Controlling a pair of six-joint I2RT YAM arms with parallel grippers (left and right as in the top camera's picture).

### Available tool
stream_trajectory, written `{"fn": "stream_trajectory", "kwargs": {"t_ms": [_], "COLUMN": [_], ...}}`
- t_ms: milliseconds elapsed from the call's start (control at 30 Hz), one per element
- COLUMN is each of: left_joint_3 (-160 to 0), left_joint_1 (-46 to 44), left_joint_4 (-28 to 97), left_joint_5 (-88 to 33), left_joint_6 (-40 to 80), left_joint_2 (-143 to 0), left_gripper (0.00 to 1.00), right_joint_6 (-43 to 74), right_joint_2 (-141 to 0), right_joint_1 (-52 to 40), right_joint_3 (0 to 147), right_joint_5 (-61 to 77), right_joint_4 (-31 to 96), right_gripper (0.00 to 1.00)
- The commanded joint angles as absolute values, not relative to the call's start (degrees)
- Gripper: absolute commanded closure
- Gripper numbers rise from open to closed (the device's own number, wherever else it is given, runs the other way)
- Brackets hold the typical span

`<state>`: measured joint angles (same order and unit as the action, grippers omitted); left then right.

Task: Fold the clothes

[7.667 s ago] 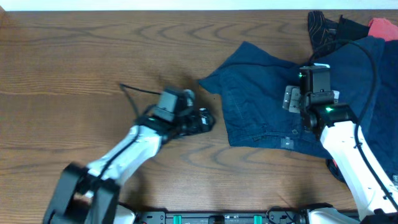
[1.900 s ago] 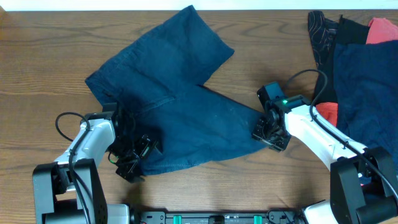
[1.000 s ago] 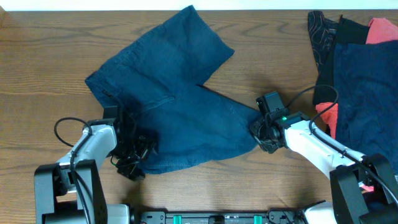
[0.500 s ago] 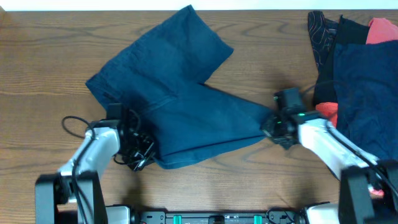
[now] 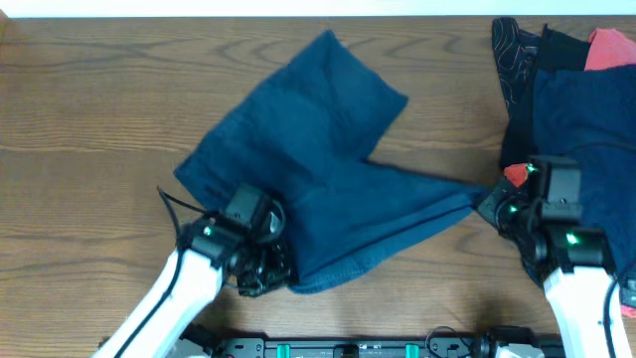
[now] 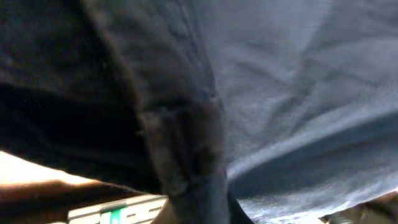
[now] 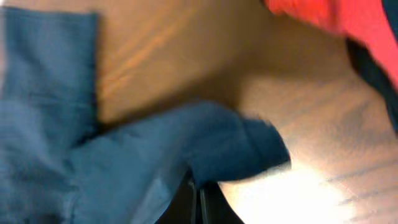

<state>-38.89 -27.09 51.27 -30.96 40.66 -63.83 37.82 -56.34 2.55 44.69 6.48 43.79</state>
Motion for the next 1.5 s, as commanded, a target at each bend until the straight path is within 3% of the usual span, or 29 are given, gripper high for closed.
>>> {"fn": "stream_trajectory", "kwargs": {"t_ms": [0, 167, 333, 633, 867, 933, 1100, 1167, 1267, 1433, 1467], "left_joint_3": [-40.91, -41.19, -41.19, -41.19, -41.19, -41.19, -41.19, -41.19, -41.19, -41.21, -41.21], "left_joint_1": [-28.64, -26.83, -22.92, -9.34, -3.79, -3.81, -3.81, -3.81, -3.81, -3.81, -3.81], "left_joint_4": [55.20, 52.18, 44.77, 29.52, 22.61, 23.57, 26.30, 26.72, 26.96, 26.94, 26.96], "left_joint_5": [-15.62, 4.80, 12.71, 14.66, 7.86, 6.59, 5.06, 5.06, 5.04, -1.98, -6.09], "left_joint_6": [43.05, 52.05, 53.98, 53.91, 53.65, 53.65, 52.84, 50.98, 50.63, 47.16, 44.73], "left_joint_2": [-56.84, -46.61, -44.49, -51.24, -61.63, -63.88, -65.98, -65.65, -64.95, -62.41, -61.34], "left_gripper": [0.94, 0.94, 0.94, 0.94, 0.94, 0.94, 0.94, 0.94, 0.94, 0.94, 0.94], "right_joint_6": [27.22, 19.16, 14.20, 11.90, 10.66, 10.66, 13.74, 14.79, 16.01, 31.53, 33.41], "right_joint_2": [-54.11, -58.08, -66.39, -86.63, -98.00, -99.42, -103.66, -105.82, -108.38, -111.31, -111.59], "right_joint_1": [2.61, -1.96, -8.47, -16.25, -21.85, -23.11, -24.62, -24.60, -24.51, -22.24, -21.78], "right_joint_3": [50.35, 58.13, 63.68, 70.13, 72.79, 72.79, 72.79, 72.79, 72.82, 72.82, 72.82], "right_joint_5": [1.13, 1.45, 1.52, 1.54, 2.37, 3.70, 3.05, 3.14, 3.25, 7.14, 9.19], "right_joint_4": [42.61, 36.84, 24.91, -0.75, 1.69, 4.91, 9.21, 7.77, 6.52, 6.70, 6.70], "right_gripper": [0.99, 0.99, 0.99, 0.99, 0.97, 0.91, 0.43, 0.37, 0.35, 0.25, 0.18]}}
